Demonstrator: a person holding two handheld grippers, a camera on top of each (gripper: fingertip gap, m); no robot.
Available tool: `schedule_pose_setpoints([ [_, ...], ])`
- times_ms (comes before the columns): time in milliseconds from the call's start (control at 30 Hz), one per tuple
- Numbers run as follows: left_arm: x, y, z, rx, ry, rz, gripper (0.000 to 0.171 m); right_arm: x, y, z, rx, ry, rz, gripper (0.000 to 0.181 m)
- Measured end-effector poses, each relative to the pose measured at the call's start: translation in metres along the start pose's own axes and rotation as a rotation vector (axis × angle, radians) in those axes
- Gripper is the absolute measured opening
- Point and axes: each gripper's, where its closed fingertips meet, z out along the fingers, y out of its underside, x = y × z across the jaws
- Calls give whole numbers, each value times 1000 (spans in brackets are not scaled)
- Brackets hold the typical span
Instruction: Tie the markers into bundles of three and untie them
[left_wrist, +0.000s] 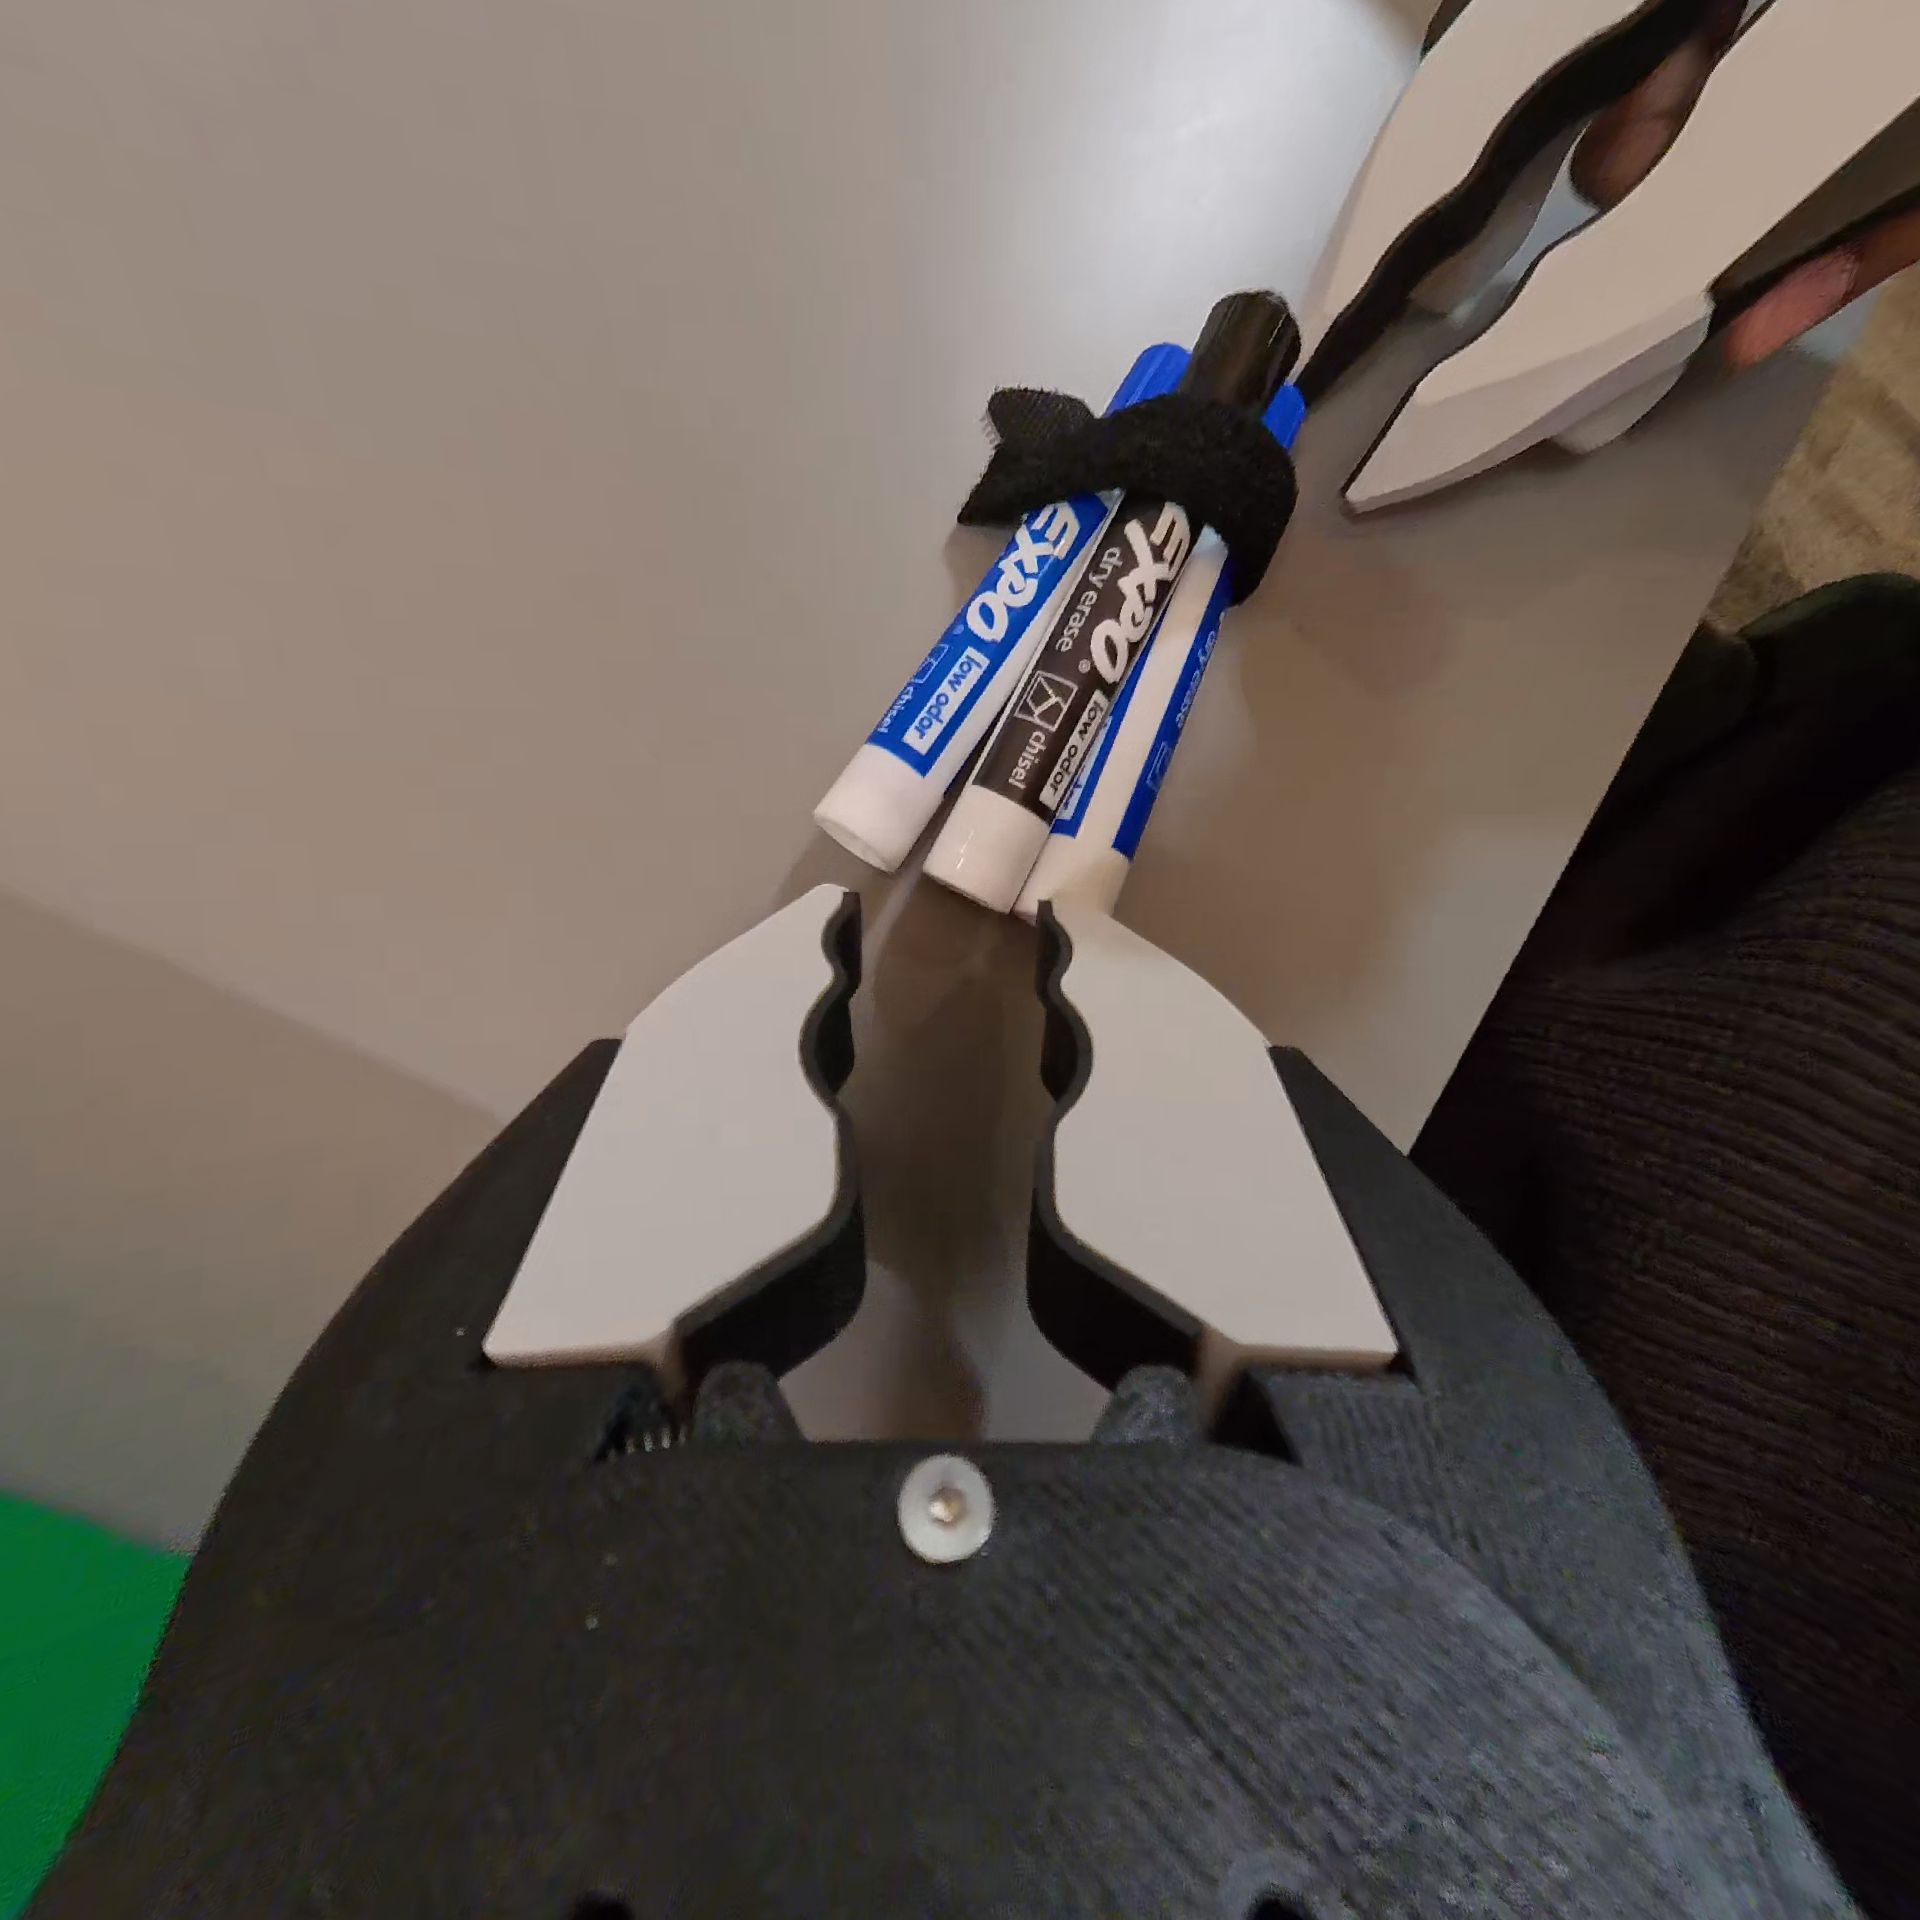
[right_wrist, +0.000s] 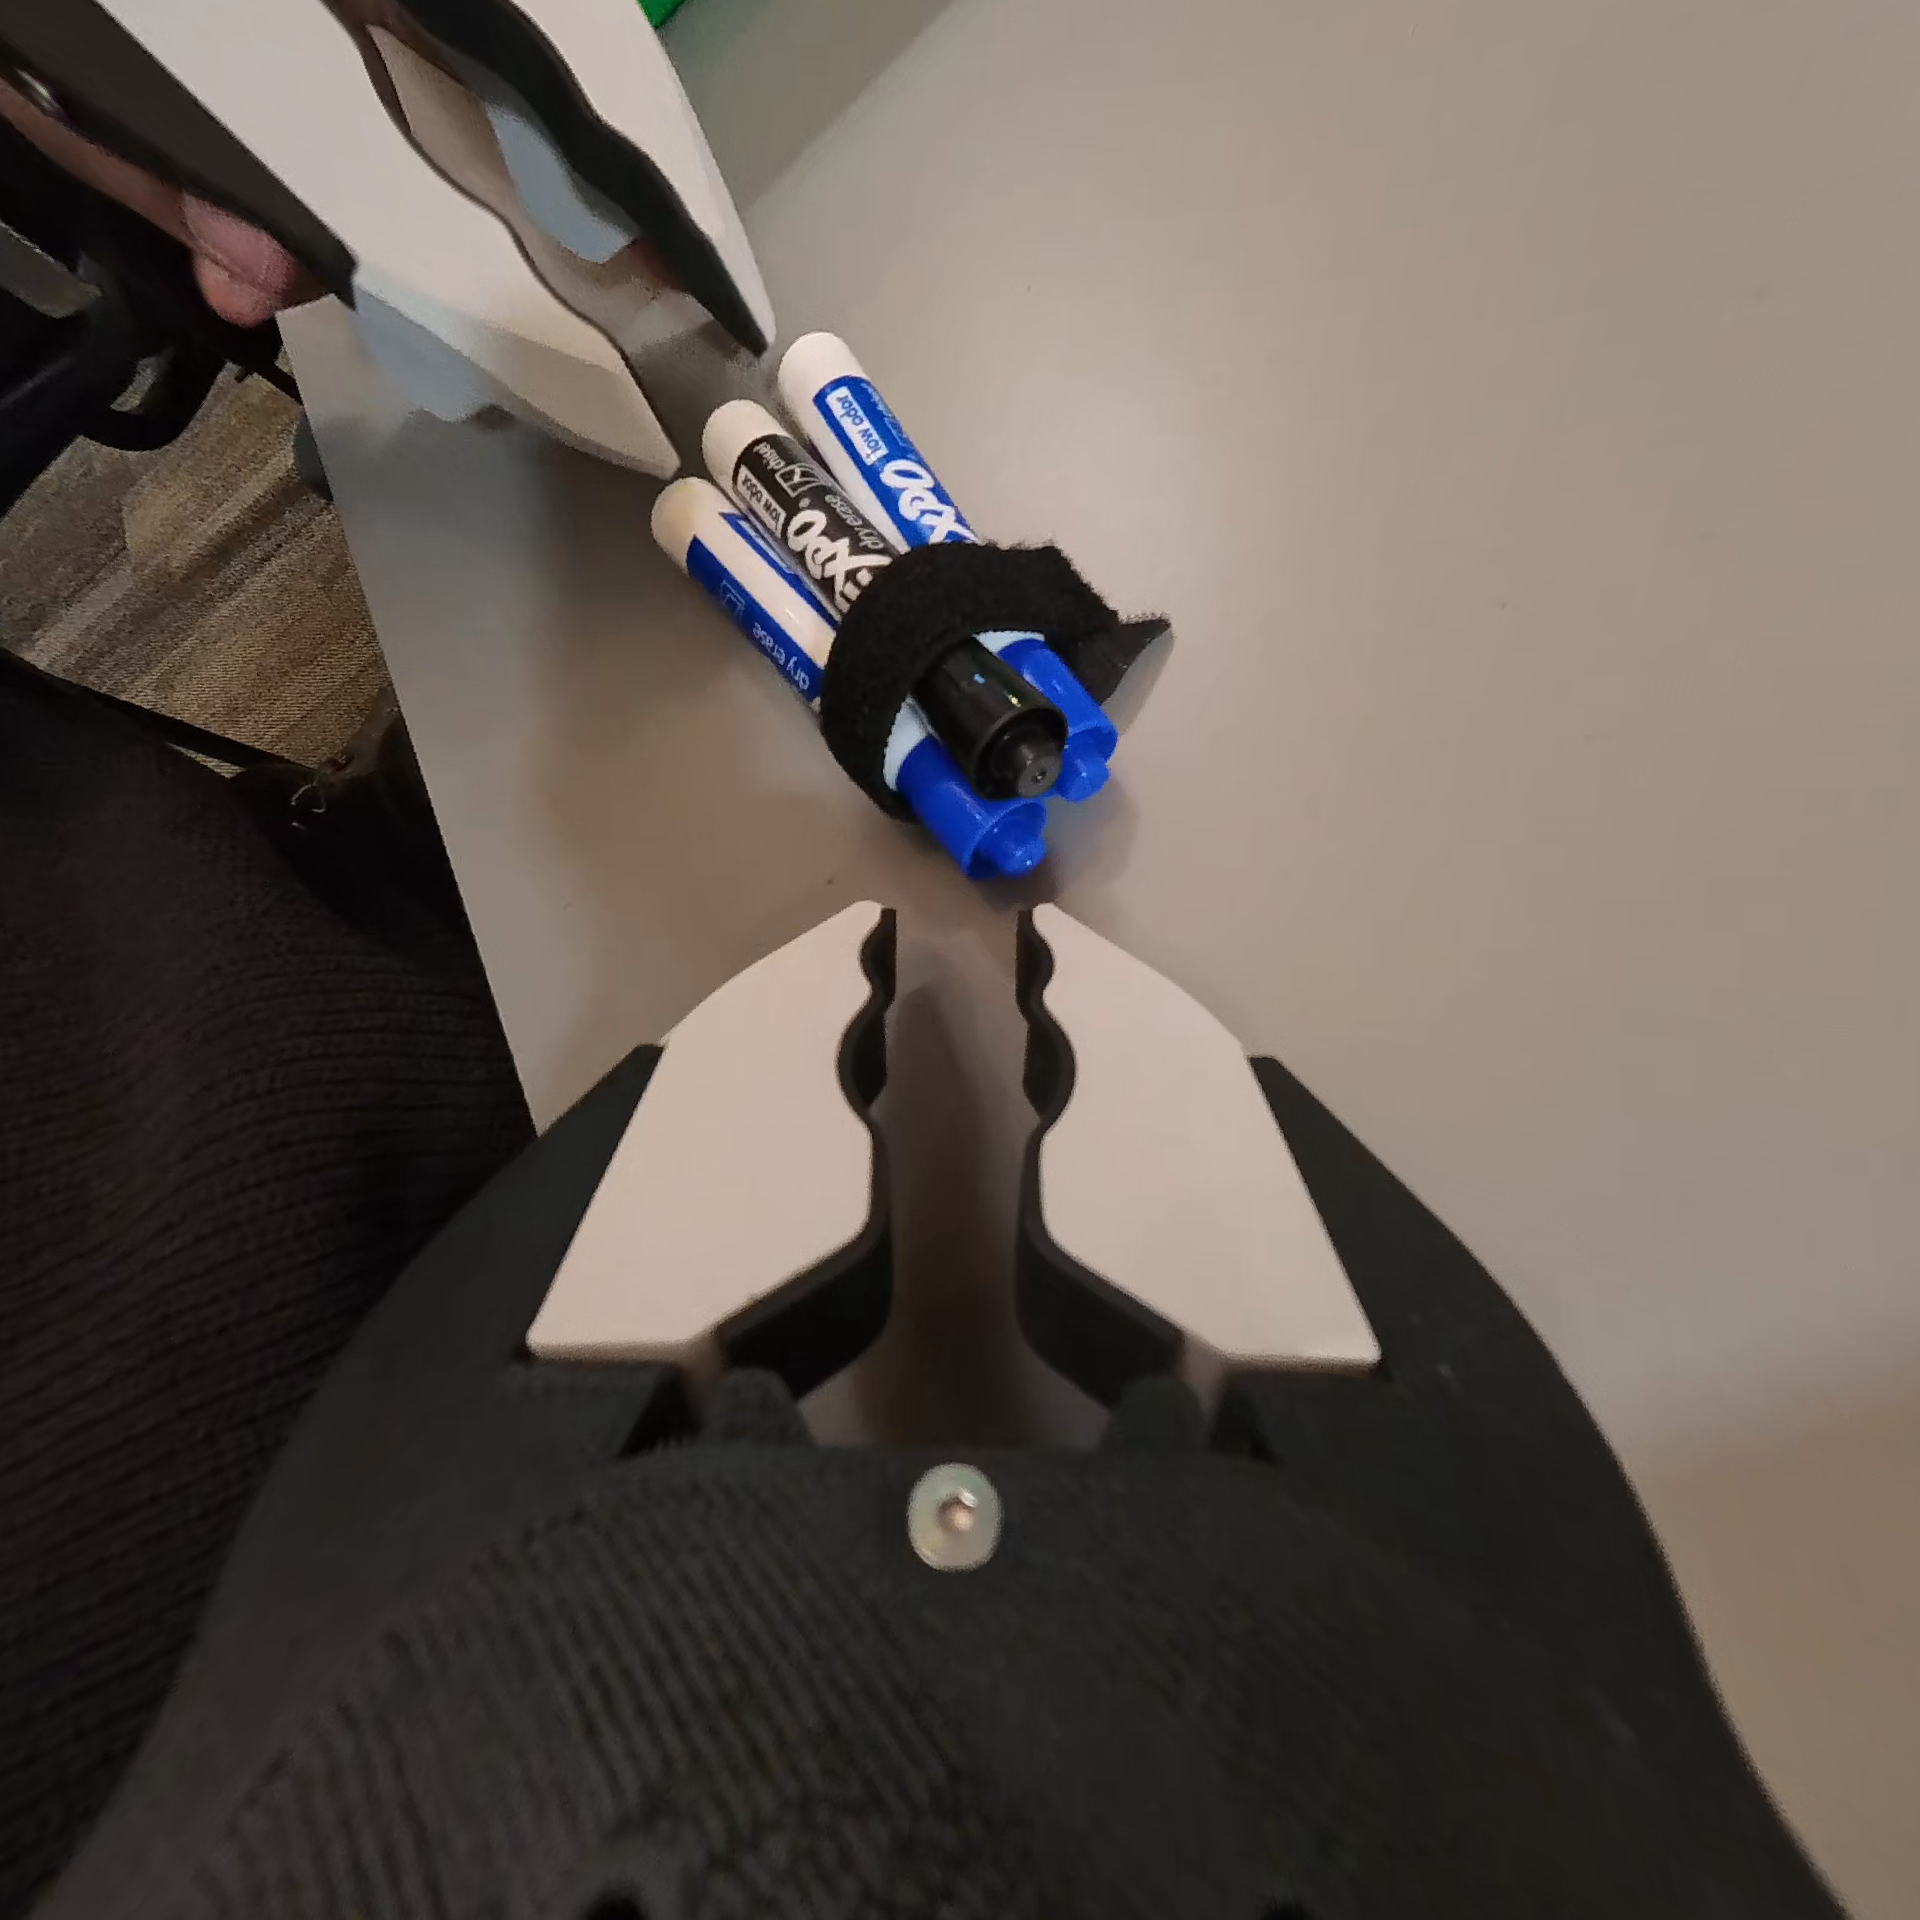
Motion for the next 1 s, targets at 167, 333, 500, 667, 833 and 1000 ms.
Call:
schedule_pose_setpoints([
  [167, 0, -1, 1, 6, -47, 95, 34, 3, -1, -1, 9, 17, 7, 22],
  [333, 6, -1, 3, 22, -34, 173, 34, 4, 0, 0, 2, 27, 7, 21],
  [500, -1, 2, 0, 15, -51, 172, 37, 5, 0, 1, 1, 38, 2, 19],
  [667, -1, 2, 3, 45, 16, 104, 38, 8, -1, 2, 2, 58, -3, 12],
  [833, 9, 0, 8, 62, 55, 115, 37, 8, 0, 3, -3, 68, -15, 8],
  [1000, 11, 1, 9, 48, 50, 126, 39, 11, 3, 0, -20, 79, -31, 10],
])
